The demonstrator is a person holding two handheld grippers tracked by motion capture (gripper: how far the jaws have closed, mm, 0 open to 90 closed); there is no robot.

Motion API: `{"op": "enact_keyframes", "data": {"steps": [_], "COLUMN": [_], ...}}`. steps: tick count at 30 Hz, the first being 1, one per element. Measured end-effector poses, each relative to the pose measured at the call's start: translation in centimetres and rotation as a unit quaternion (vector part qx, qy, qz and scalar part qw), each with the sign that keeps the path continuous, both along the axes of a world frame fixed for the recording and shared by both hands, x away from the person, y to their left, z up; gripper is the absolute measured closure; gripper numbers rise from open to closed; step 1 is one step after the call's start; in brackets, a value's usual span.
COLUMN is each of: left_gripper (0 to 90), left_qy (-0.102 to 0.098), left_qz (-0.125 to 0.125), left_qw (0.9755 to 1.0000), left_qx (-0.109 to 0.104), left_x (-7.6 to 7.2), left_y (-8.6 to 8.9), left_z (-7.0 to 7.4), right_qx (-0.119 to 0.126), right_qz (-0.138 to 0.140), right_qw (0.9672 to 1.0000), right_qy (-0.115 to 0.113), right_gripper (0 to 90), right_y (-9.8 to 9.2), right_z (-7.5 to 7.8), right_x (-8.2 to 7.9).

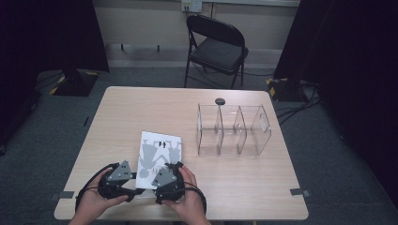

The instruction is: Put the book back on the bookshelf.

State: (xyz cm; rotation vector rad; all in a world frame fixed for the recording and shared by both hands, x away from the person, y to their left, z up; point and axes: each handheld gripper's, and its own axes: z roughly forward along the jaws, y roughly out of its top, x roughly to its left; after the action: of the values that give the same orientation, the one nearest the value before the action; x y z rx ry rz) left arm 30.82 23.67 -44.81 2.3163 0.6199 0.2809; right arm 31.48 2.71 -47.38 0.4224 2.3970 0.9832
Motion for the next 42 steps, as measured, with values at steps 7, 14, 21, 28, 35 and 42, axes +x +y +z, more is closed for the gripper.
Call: {"op": "enact_keyframes", "data": {"steps": [7, 14, 21, 28, 35, 42], "left_gripper": [31.0, 27.5, 25.8, 26.1, 26.8, 25.1], "left_qy": [0.0, 0.011, 0.005, 0.014, 0.011, 0.01], "left_qz": [-0.007, -0.02, -0.016, -0.011, -0.017, 0.005], "left_qw": [0.9999, 0.9993, 0.9976, 0.9974, 0.9971, 0.998], "left_qx": [-0.014, 0.029, 0.068, 0.07, 0.073, 0.062], "left_x": [-0.2, -0.2, 0.4, 0.7, 0.9, 1.3], "left_y": [0.1, 0.7, 1.4, 1.3, 1.0, 1.2], "left_z": [-0.2, -1.2, -2.3, -3.1, -3.1, -3.3], "right_qx": [-0.028, -0.026, -0.048, -0.051, -0.053, -0.057], "right_qz": [0.003, -0.009, -0.005, -0.022, -0.034, -0.043], "right_qw": [0.9996, 0.9996, 0.9988, 0.9984, 0.998, 0.9972], "right_qy": [-0.001, -0.002, 0.003, 0.007, 0.012, 0.02], "right_gripper": [26.8, 39.6, 44.6, 51.6, 54.5, 57.7], "right_y": [0.1, -0.8, -0.9, -1.4, -1.5, -1.7], "right_z": [1.2, 2.6, 3.5, 4.6, 5.3, 6.8], "right_x": [-0.1, 0.3, 0.6, 0.9, 1.1, 1.6]}}
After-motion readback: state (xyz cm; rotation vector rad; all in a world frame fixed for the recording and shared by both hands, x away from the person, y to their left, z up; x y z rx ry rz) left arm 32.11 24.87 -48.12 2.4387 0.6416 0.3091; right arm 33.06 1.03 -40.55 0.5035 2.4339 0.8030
